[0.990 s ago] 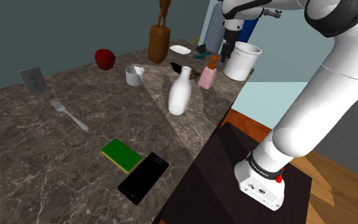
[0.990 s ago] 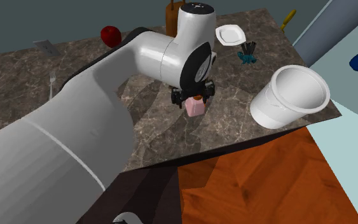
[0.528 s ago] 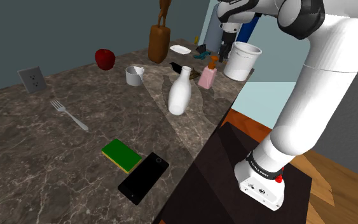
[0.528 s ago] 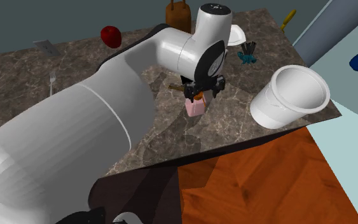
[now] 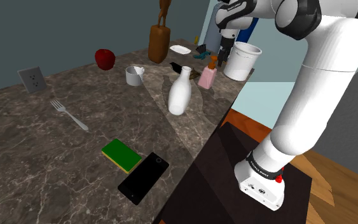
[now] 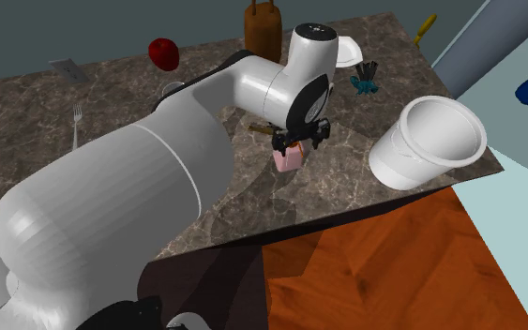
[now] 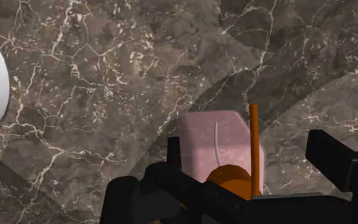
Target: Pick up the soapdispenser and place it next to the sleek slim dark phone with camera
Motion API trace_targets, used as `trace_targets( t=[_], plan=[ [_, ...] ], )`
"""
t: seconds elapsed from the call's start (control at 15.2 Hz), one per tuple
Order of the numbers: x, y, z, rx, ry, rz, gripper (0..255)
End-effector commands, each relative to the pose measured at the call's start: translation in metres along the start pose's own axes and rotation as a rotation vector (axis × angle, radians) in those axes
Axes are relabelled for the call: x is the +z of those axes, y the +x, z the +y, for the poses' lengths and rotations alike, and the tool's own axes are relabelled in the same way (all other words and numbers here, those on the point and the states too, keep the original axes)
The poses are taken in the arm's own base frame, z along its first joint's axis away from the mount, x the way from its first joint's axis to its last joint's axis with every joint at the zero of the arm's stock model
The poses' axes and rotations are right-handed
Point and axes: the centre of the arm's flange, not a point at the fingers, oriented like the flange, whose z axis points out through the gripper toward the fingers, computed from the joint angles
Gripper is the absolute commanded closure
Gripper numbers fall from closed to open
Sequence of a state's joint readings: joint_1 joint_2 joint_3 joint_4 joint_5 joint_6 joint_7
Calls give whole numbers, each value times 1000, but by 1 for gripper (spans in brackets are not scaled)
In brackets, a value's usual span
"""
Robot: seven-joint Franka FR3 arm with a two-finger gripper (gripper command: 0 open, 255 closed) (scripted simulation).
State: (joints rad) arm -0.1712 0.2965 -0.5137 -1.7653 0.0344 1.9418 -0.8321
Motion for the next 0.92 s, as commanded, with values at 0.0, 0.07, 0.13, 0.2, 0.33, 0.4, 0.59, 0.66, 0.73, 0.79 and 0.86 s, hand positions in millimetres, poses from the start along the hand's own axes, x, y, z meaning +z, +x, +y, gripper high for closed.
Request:
trace_targets(
  t=[0.0, 0.07, 0.13, 0.2, 0.33, 0.4, 0.59, 0.66, 0.73, 0.79, 0.86],
  plan=[
    [1, 0, 0, 0, 0, 0, 0],
    [1, 0, 0, 0, 0, 0, 0],
    [1, 0, 0, 0, 0, 0, 0],
    [1, 0, 0, 0, 0, 0, 0],
    [1, 0, 0, 0, 0, 0, 255],
    [1, 0, 0, 0, 0, 0, 255],
    [1, 0, 0, 0, 0, 0, 255],
    [1, 0, 0, 0, 0, 0, 255],
    [1, 0, 0, 0, 0, 0, 255],
    [1, 0, 0, 0, 0, 0, 255],
    [1, 0, 0, 0, 0, 0, 255]
  ],
)
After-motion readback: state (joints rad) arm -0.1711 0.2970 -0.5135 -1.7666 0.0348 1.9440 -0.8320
